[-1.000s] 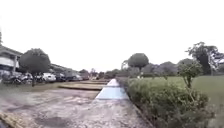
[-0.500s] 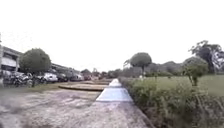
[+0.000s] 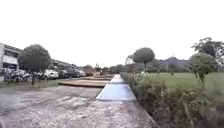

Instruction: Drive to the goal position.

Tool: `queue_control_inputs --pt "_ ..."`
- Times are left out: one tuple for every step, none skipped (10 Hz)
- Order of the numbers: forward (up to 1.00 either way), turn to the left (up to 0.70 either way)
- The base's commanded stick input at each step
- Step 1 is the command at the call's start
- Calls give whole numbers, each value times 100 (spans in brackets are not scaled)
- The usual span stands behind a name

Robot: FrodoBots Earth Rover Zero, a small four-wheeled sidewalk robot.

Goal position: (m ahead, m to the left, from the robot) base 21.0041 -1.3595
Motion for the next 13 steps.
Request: queue_control_inputs --pt "50 0" --pt "50 0" --pt "50 0" --pt "50 0" --pt "50 0" --pt "50 0" --pt "50 0" --pt "50 0" --pt "50 0" --pt "50 0" --pt "50 0" --pt "50 0" --pt "50 -4"
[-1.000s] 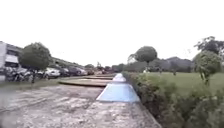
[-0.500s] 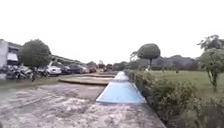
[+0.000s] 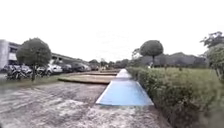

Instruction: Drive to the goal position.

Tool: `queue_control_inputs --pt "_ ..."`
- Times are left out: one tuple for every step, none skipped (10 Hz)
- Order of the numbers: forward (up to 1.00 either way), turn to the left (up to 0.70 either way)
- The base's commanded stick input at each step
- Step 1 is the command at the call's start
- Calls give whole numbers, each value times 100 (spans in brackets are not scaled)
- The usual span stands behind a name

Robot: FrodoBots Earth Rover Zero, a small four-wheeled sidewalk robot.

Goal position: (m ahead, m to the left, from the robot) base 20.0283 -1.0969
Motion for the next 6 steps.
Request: queue_control_inputs --pt "50 -45" --pt "50 -50" --pt "50 -17" --pt "50 0" --pt "50 0" --pt "50 0"
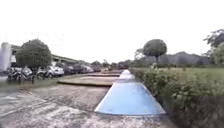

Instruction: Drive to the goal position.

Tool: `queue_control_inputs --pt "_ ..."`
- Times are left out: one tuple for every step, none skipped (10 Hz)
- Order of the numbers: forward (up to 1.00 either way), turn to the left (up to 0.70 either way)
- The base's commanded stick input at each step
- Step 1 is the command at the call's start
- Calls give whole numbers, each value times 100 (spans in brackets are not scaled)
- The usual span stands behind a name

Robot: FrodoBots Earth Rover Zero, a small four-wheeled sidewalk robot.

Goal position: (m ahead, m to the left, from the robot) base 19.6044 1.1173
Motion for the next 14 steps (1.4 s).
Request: queue_control_inputs --pt "50 0" --pt "50 0" --pt "50 0" --pt "50 0" --pt "50 0" --pt "50 0" --pt "50 0" --pt "50 0" --pt "50 0" --pt "50 -24" --pt "50 -50" --pt "50 -42" --pt "50 -4" --pt "50 -1"
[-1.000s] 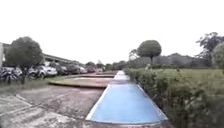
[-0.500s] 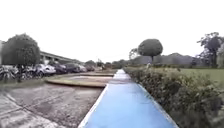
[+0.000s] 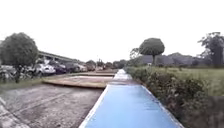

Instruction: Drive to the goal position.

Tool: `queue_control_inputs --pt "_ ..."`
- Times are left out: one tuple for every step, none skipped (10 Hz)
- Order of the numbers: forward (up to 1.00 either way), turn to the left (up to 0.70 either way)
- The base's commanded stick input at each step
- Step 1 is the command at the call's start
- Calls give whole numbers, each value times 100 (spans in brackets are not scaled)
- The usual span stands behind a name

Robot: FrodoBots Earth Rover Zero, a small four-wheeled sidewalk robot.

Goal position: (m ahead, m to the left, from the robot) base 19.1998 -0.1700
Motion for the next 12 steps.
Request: queue_control_inputs --pt "50 0" --pt "50 0" --pt "50 0" --pt "50 0" --pt "50 0" --pt "50 0" --pt "50 0" --pt "50 0" --pt "50 0" --pt "50 0" --pt "50 0" --pt "50 0"
